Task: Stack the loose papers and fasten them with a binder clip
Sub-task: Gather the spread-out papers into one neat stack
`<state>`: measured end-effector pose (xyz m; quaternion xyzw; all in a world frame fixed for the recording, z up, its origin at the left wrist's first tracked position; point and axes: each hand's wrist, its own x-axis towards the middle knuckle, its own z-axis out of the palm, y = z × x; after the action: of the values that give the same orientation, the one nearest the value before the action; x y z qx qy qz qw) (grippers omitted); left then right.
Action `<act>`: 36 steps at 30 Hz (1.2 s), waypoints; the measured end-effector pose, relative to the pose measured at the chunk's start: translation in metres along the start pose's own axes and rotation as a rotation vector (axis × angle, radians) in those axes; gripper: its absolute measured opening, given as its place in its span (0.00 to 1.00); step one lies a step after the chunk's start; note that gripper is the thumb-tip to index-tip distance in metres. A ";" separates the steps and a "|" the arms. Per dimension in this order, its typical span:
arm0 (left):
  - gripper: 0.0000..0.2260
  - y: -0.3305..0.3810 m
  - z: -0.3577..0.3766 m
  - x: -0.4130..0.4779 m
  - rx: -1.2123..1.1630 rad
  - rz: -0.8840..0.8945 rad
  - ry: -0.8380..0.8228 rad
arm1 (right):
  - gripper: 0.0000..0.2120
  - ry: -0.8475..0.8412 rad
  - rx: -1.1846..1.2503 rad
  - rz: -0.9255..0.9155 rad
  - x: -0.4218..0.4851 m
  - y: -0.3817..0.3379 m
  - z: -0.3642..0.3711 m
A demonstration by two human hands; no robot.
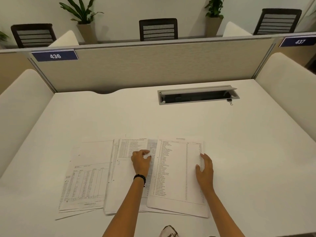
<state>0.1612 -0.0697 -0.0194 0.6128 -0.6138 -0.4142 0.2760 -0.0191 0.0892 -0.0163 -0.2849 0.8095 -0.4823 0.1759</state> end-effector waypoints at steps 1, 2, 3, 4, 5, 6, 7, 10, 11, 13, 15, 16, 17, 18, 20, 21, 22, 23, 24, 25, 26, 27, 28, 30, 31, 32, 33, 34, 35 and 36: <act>0.10 0.002 0.000 -0.001 0.005 0.003 -0.005 | 0.22 -0.004 -0.004 0.000 -0.001 -0.001 0.002; 0.13 0.005 0.001 -0.002 0.014 0.006 -0.008 | 0.22 -0.012 -0.008 0.000 -0.003 -0.002 0.004; 0.16 0.009 0.000 -0.003 0.025 -0.003 -0.007 | 0.22 -0.022 -0.012 -0.005 -0.004 -0.003 0.006; 0.19 0.013 0.000 -0.004 0.031 -0.015 -0.002 | 0.22 -0.034 -0.013 -0.015 -0.005 -0.004 0.008; 0.20 0.015 0.000 -0.004 0.034 -0.027 -0.002 | 0.22 -0.045 -0.015 -0.025 -0.006 -0.004 0.010; 0.20 0.015 0.001 -0.002 0.039 -0.033 -0.011 | 0.22 -0.054 -0.016 -0.036 -0.007 -0.005 0.011; 0.19 0.016 0.001 -0.002 0.042 -0.037 -0.028 | 0.22 -0.061 -0.019 -0.042 -0.007 -0.004 0.012; 0.14 0.015 -0.001 0.000 0.027 -0.041 -0.049 | 0.22 -0.067 -0.011 -0.035 -0.007 -0.005 0.013; 0.14 0.016 -0.001 0.000 0.030 -0.041 -0.046 | 0.22 -0.060 -0.008 -0.032 -0.007 -0.006 0.012; 0.18 0.017 -0.002 0.001 0.052 -0.051 -0.044 | 0.22 -0.025 0.003 -0.019 -0.006 -0.005 0.010; 0.21 0.019 -0.002 0.002 0.074 -0.057 -0.056 | 0.22 0.014 0.014 0.005 -0.004 -0.003 0.009; 0.21 0.020 -0.002 0.002 0.080 -0.052 -0.067 | 0.22 0.021 0.013 0.007 -0.003 -0.002 0.008; 0.21 0.020 -0.002 0.002 0.090 -0.040 -0.078 | 0.22 0.017 0.008 0.001 -0.004 -0.001 0.009; 0.20 0.020 -0.002 0.002 0.106 -0.030 -0.091 | 0.22 0.000 0.002 -0.009 -0.005 -0.001 0.010; 0.18 0.020 -0.001 0.000 0.140 -0.015 -0.104 | 0.22 -0.050 -0.009 -0.037 -0.009 -0.002 0.014; 0.18 0.020 -0.001 0.000 0.152 -0.004 -0.104 | 0.22 -0.069 -0.016 -0.053 -0.010 -0.002 0.016; 0.17 0.021 0.000 0.000 0.156 0.002 -0.104 | 0.22 -0.080 -0.023 -0.066 -0.011 -0.003 0.019; 0.16 0.022 0.000 -0.001 0.142 0.009 -0.101 | 0.22 -0.086 -0.033 -0.075 -0.012 -0.003 0.020; 0.15 0.024 -0.001 -0.002 0.101 -0.001 -0.104 | 0.23 -0.090 -0.040 -0.078 -0.012 -0.004 0.022; 0.14 0.025 -0.001 -0.002 0.035 -0.012 -0.115 | 0.23 -0.093 -0.042 -0.075 -0.012 -0.004 0.024; 0.13 0.027 -0.002 -0.004 -0.031 -0.028 -0.143 | 0.23 -0.094 -0.040 -0.069 -0.012 -0.004 0.025; 0.14 0.028 -0.003 -0.006 -0.093 -0.022 -0.168 | 0.23 -0.095 -0.037 -0.065 -0.012 -0.005 0.026; 0.14 0.029 -0.003 -0.008 -0.130 -0.011 -0.193 | 0.23 -0.098 -0.031 -0.061 -0.012 -0.006 0.027; 0.16 0.029 -0.003 -0.011 -0.178 0.029 -0.227 | 0.24 -0.104 -0.019 -0.059 -0.012 -0.007 0.026; 0.17 0.030 -0.002 -0.013 -0.195 0.054 -0.230 | 0.24 -0.100 -0.010 -0.060 -0.012 -0.008 0.025; 0.17 0.033 -0.003 -0.015 -0.203 0.063 -0.228 | 0.24 -0.090 0.002 -0.059 -0.011 -0.009 0.024; 0.17 0.035 -0.003 -0.015 -0.225 0.077 -0.226 | 0.25 -0.075 0.017 -0.054 -0.010 -0.010 0.024; 0.17 0.038 -0.004 -0.016 -0.245 0.087 -0.227 | 0.25 -0.060 0.040 -0.040 -0.009 -0.011 0.022; 0.16 0.041 -0.005 -0.016 -0.274 0.111 -0.230 | 0.26 -0.048 0.077 -0.015 -0.008 -0.014 0.021; 0.14 0.046 -0.008 -0.017 -0.294 0.127 -0.237 | 0.26 -0.041 0.130 0.030 -0.007 -0.017 0.019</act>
<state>0.1457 -0.0587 0.0266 0.4730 -0.6124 -0.5502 0.3141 0.0022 0.0741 -0.0106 -0.2707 0.7768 -0.5252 0.2178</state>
